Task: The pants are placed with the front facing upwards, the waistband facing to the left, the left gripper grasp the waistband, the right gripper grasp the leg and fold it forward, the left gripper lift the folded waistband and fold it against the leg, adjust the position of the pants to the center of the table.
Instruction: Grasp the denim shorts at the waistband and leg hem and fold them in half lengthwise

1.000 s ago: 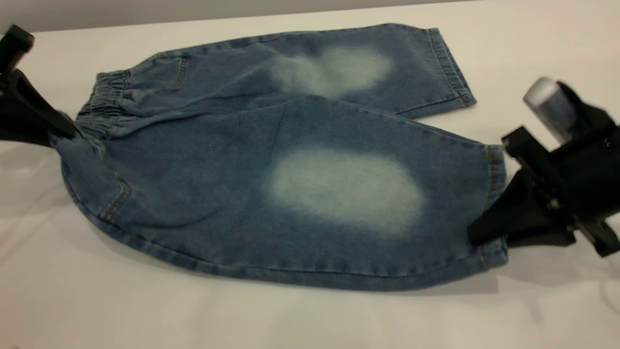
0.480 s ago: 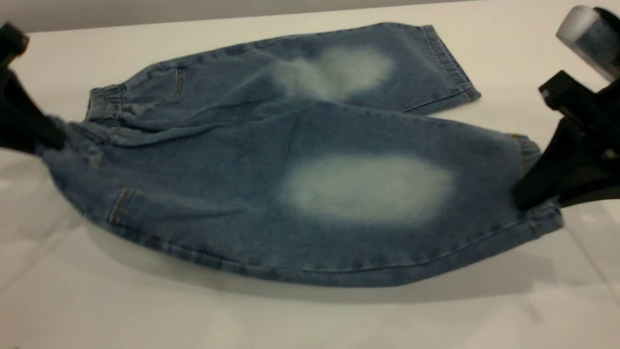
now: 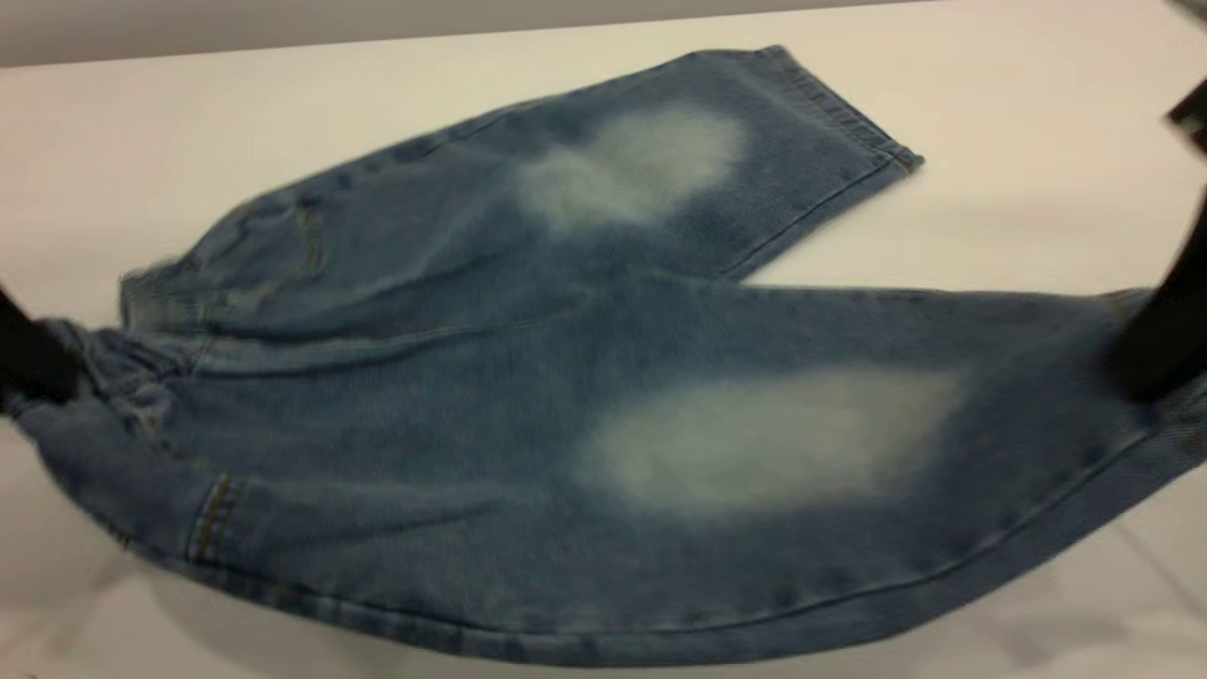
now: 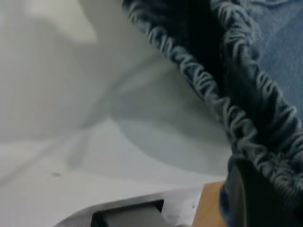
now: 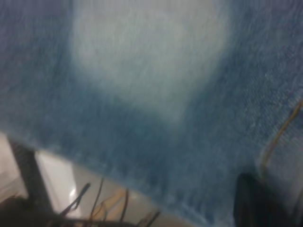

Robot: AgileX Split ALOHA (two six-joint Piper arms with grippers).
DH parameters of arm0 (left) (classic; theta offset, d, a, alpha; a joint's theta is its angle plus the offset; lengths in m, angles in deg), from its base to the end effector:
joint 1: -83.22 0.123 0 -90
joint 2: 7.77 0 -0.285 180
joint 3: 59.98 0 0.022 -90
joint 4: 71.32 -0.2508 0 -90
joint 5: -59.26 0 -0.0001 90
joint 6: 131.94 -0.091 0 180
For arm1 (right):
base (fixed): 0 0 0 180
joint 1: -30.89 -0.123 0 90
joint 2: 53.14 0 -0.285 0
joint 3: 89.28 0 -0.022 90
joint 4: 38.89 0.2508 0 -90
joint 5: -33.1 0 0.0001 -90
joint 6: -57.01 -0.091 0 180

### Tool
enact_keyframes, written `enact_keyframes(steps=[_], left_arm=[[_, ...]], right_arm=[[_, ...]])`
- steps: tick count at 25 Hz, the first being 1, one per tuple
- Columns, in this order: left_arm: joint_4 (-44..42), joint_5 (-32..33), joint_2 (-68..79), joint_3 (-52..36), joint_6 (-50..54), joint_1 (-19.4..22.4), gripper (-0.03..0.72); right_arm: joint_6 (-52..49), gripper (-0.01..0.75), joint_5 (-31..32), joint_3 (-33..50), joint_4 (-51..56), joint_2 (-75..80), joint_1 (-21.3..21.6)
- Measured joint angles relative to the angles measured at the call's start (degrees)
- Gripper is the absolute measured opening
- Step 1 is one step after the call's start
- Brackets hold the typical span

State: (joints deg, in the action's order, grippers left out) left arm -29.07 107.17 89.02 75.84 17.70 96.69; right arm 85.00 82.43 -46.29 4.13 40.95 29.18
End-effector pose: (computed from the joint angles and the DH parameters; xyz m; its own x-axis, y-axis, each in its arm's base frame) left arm 0.2131 0.0043 0.1462 -0.9689 -0.2472 0.0138 -0.2210 0.8381 -0.4988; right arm 0.2091 0.0534 0.1608 -0.9997 0.0197 -0.0141 0.0095 0.8549 0.5187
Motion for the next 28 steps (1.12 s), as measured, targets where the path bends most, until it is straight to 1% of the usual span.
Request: enact_keyframes(steps=[2, 6, 10, 16, 21, 28], left_arm=[[-0.1, -0.6, -3.1, -0.4, 1.0, 0.0, 0.107], [2.8, -1.2, -6.6, -0.4, 1.4, 0.0, 0.107], [8.1, -1.4, -6.9, -0.3, 1.3, 0.0, 0.107], [20.6, -5.0, -6.9, -0.3, -1.2, 0.0, 0.107], [31.2, -10.6, -6.9, -0.3, -1.3, 0.0, 0.107], [44.2, -15.7, -6.2, -0.3, -2.2, 0.0, 0.107]], right_arm=[[-1.9, 0.013, 0.0, -1.1, -1.1, -2.5, 0.0], [-2.4, 0.013, 0.8, -5.3, -0.8, -2.7, 0.0], [-2.4, 0.013, 0.5, -10.9, -0.9, -0.8, 0.0], [-2.5, 0.013, 0.6, -20.7, 2.2, 7.2, -0.1], [-2.5, 0.013, 0.7, -30.0, 5.1, 15.0, -0.1], [-2.7, 0.013, 5.5, -42.7, 11.4, 26.8, -0.1]])
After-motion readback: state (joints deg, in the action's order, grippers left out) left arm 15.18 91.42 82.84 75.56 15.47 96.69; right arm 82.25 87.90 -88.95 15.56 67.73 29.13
